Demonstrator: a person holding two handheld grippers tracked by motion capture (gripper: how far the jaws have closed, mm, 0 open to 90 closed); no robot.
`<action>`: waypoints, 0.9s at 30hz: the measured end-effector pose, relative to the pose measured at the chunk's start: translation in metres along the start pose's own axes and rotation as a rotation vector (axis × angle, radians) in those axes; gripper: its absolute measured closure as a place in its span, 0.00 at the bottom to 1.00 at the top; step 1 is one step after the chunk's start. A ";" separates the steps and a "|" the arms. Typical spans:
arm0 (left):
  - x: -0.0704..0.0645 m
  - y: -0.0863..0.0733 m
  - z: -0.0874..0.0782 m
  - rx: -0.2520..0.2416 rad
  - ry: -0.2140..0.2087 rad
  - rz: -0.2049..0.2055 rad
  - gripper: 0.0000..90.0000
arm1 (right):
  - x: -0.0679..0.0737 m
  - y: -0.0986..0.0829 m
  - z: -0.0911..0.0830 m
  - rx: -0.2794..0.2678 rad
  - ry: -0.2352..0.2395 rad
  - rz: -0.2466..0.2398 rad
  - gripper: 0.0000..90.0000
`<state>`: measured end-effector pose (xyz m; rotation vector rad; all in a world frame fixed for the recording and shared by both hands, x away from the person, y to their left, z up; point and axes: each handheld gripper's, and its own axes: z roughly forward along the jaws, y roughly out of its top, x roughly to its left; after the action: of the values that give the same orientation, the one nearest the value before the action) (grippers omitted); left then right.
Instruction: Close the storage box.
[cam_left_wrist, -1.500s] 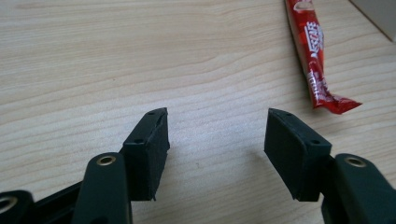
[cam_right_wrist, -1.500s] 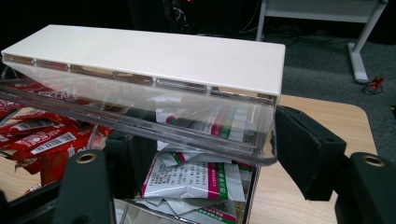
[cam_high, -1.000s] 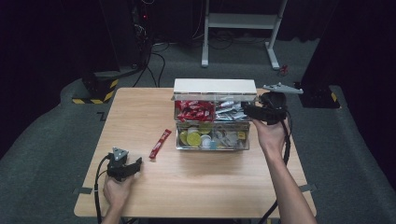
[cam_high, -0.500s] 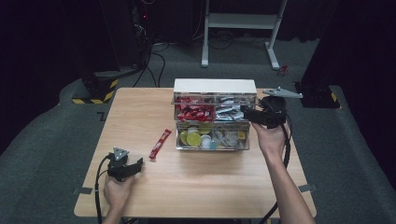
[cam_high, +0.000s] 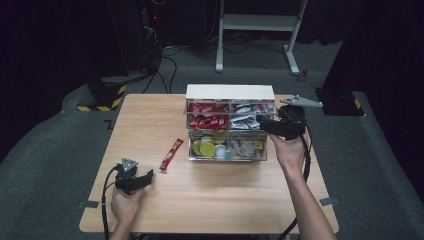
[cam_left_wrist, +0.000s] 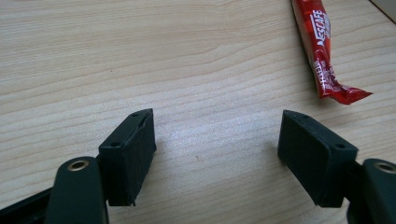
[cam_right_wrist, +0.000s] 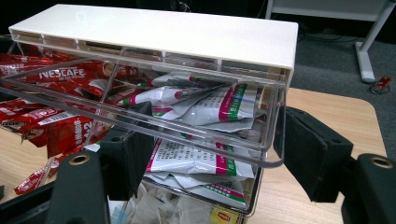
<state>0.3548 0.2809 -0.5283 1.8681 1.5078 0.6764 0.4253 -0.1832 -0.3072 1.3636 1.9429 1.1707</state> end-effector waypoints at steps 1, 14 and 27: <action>0.000 0.000 0.000 0.000 0.000 0.000 0.31 | 0.000 0.000 0.000 0.001 0.001 0.003 0.31; 0.000 0.000 0.000 0.000 0.001 0.000 0.31 | -0.001 -0.011 0.000 0.014 0.010 -0.017 0.30; 0.000 0.000 0.000 0.000 0.001 0.000 0.31 | -0.003 -0.029 0.010 0.053 -0.003 -0.018 0.27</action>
<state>0.3549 0.2809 -0.5284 1.8678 1.5086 0.6768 0.4194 -0.1859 -0.3368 1.3710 1.9931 1.1150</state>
